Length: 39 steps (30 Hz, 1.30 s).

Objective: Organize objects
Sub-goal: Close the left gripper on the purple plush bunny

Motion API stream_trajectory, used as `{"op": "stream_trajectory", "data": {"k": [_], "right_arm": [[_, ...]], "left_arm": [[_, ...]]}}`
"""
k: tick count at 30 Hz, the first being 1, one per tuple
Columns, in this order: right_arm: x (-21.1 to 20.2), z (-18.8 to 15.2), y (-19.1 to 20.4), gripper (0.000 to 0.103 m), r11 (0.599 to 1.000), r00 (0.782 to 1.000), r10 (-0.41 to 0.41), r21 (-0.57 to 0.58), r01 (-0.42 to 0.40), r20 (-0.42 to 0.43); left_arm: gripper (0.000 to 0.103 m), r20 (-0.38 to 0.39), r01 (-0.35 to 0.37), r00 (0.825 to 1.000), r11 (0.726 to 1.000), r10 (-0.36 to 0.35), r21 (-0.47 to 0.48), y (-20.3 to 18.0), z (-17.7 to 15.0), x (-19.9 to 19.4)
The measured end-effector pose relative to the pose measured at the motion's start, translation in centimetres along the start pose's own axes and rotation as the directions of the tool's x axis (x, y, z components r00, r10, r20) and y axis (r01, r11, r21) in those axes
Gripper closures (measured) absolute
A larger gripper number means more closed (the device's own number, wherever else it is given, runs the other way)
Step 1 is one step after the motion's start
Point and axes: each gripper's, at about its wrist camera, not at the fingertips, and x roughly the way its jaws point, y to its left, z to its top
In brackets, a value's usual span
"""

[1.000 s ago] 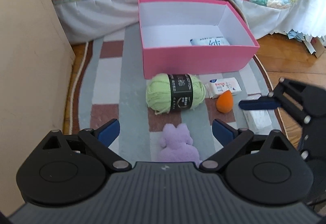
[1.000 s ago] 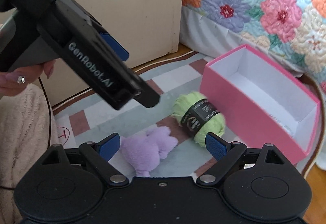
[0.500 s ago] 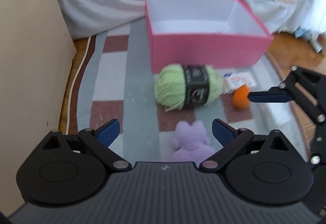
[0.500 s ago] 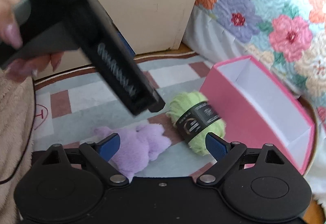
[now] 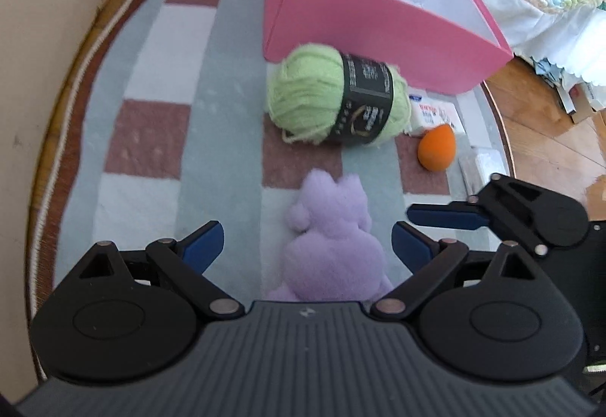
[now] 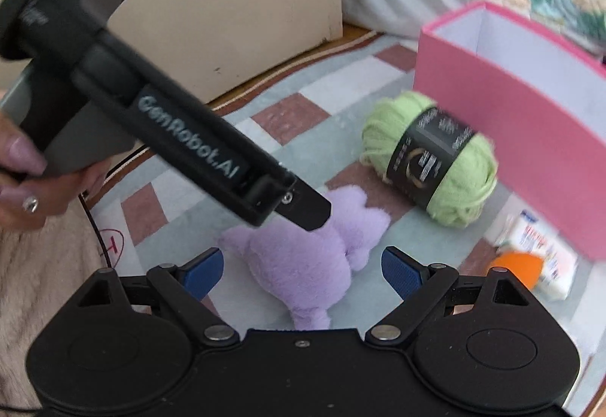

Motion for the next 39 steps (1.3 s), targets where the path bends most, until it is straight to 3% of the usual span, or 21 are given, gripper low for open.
{"op": "stream_trajectory", "data": {"k": [4,9,13,17,22,28,30,32,34,39], "right_arm": [[1.1,-0.5,-0.1,0.011,0.998,0.999,0.034,0.061,-0.032,-0.023],[2.3,-1.0,-0.6,0.011,0.986,0.996,0.066,0.153,-0.058,-0.051],[3.1,-1.5,-1.1,0.017,0.975,0.994,0.078,0.215,-0.06,-0.077],[3.2,-1.6,-1.4,0.033,0.968,0.994,0.082,0.244,-0.062,-0.071],[2.9,-1.5,-1.5,0.043,0.972,0.996,0.056,0.23,-0.04,-0.064],[3.2,-1.2,-1.5,0.045,0.979,0.997,0.015,0.203,0.0,-0.076],[3.0,-1.3,-1.7,0.045,0.977,0.997,0.02,0.214,-0.003,-0.074],[3.0,-1.3,-1.7,0.046,0.977,0.997,0.018,0.212,-0.002,-0.073],[2.9,-1.3,-1.4,0.047,0.98,0.997,0.011,0.199,0.003,-0.071],[2.0,-1.1,-0.9,0.049,0.99,0.998,-0.023,0.139,0.03,-0.05]], "left_arm": [[0.008,-0.038,-0.035,0.999,0.999,0.035,0.003,0.0,-0.3,1.0],[0.014,-0.053,-0.023,0.998,1.0,0.022,-0.013,0.5,-0.5,1.3],[0.047,-0.06,0.024,0.998,0.999,-0.027,-0.043,0.7,-0.7,1.5],[0.062,-0.082,0.089,0.992,0.99,-0.098,-0.108,1.3,-1.0,1.9],[0.063,-0.077,0.087,0.992,0.985,-0.099,-0.147,1.5,-1.2,2.1],[0.045,-0.082,0.017,0.996,0.991,-0.028,-0.135,1.1,-1.4,2.4],[0.047,-0.078,0.009,0.997,0.993,-0.018,-0.121,0.7,-1.4,2.4],[0.058,-0.08,0.054,0.995,0.987,-0.067,-0.148,0.7,-1.5,2.5],[0.058,-0.072,0.07,0.994,0.978,-0.085,-0.199,0.8,-1.8,2.3],[0.058,-0.02,0.072,0.997,0.977,-0.078,-0.202,0.1,-2.0,1.3]]}}
